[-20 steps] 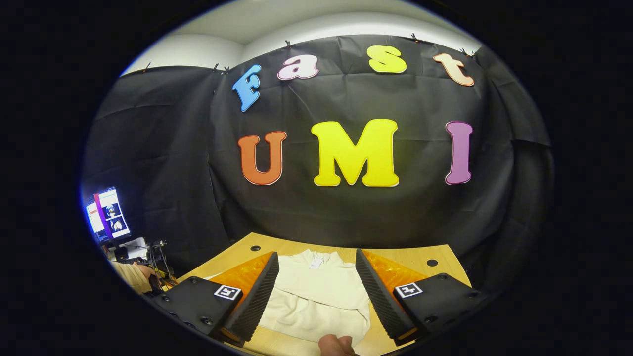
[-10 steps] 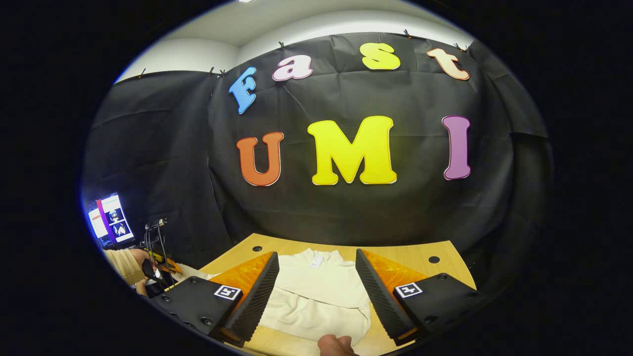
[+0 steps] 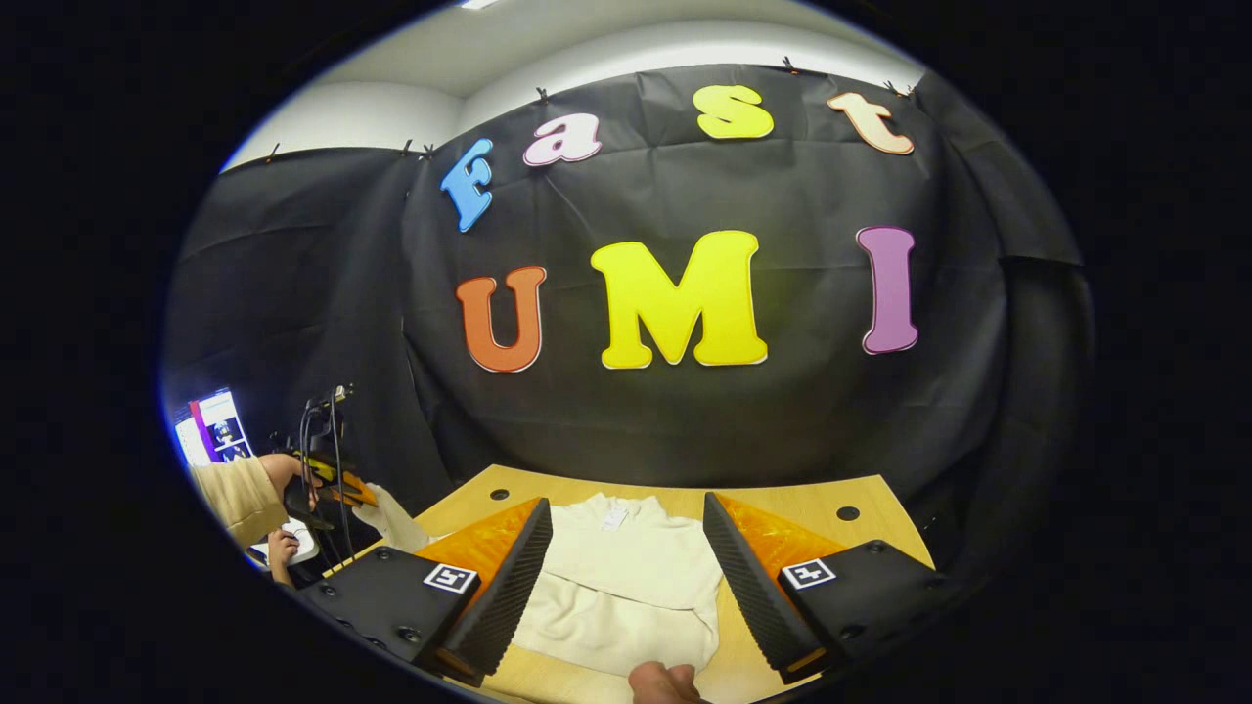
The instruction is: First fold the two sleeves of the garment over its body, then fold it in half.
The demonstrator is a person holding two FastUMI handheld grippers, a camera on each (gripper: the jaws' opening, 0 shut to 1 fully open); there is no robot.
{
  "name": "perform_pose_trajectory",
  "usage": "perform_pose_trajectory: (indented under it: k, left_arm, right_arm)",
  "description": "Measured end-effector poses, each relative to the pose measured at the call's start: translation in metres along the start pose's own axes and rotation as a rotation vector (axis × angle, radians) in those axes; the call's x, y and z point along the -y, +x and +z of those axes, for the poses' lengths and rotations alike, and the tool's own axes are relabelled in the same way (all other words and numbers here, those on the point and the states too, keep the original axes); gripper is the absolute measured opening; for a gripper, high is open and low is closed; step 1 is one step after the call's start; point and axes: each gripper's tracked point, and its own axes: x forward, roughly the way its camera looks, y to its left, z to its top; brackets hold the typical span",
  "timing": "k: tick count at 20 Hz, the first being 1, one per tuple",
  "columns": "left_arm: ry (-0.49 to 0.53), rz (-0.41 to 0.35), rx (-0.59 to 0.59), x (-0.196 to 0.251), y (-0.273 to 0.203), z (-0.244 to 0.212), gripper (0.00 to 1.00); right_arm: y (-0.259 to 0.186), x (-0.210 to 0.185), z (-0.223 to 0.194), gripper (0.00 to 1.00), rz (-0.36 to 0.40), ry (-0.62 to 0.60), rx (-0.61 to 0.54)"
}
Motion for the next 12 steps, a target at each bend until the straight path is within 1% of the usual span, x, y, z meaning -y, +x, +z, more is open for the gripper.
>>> perform_pose_trajectory:
  k: [1,2,3,9,12]
  left_arm:
    - [0.017,-0.01,0.005,0.014,-0.001,0.005,0.04]
    - [0.038,-0.019,0.01,0.028,-0.002,0.008,0.0]
    - [0.057,-0.03,0.014,0.043,-0.001,0.011,0.04]
    - [0.127,-0.102,0.025,0.137,0.011,0.011,0.04]
    - [0.192,-0.129,0.029,0.189,0.021,0.006,0.04]
  right_arm:
    - [0.001,0.005,-0.002,0.96,-0.007,0.005,-0.003]
    - [0.001,0.011,-0.003,0.96,-0.015,0.009,-0.008]
    - [0.0,0.017,-0.004,0.96,-0.022,0.016,-0.013]
    - [-0.001,0.058,-0.011,0.96,-0.073,0.047,-0.036]
    - [-0.001,0.075,-0.011,0.96,-0.09,0.045,-0.038]
